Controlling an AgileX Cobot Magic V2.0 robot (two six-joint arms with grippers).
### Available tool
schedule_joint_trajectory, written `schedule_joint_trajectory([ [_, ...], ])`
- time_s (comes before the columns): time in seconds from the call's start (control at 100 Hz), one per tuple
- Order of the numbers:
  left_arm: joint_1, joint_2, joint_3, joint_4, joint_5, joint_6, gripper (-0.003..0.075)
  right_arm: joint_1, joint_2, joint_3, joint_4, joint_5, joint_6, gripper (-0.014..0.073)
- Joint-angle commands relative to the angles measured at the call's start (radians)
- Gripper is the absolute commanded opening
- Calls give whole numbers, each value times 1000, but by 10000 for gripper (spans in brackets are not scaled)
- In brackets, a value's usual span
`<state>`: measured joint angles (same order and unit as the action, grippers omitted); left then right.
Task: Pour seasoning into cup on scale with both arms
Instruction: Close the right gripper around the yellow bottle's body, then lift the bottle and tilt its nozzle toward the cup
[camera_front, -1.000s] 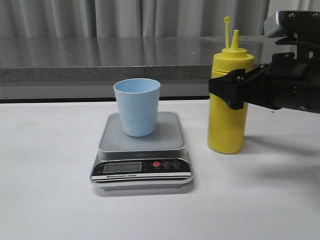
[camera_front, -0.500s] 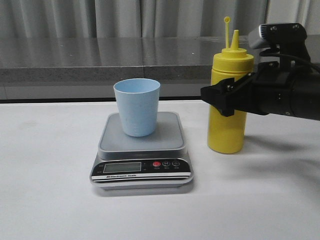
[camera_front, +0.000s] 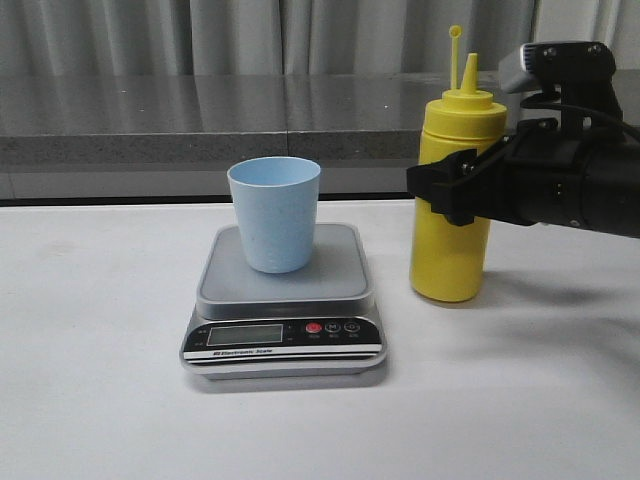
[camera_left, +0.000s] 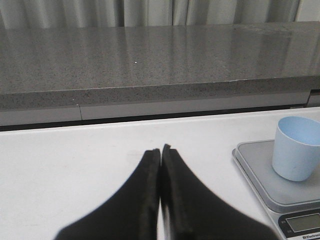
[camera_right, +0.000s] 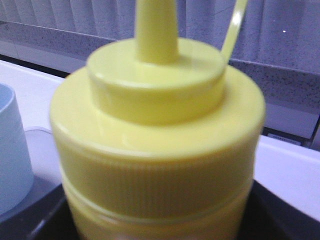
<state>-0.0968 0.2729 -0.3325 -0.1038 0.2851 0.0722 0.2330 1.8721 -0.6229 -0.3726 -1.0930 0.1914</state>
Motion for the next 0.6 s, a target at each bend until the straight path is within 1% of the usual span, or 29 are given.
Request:
schedule_joint_trajectory([
  [0.0,3,8,-26,-9,-76,-10,-20,-2,-74,-22,-1,-75,-40,295],
  [0.06,3,8,-26,-9,-76,-10,-20,-2,-101,-23,-2,-42,-80,295],
  [0.13,3,8,-26,-9,-76,-10,-20,-2,-139,-36,-22,28,-119,295],
  [0.34,3,8,-26,-9,-76,-10,-20,13,-228,-148,-178,343,-135,295],
  [0.46,3,8,-26,-9,-76,-10,-20,52,-239,-236,-276,504,-136,295],
  [0.59,3,8,-26,-9,-76,-10,-20,116,-239,-343,-351,698,-136,295],
])
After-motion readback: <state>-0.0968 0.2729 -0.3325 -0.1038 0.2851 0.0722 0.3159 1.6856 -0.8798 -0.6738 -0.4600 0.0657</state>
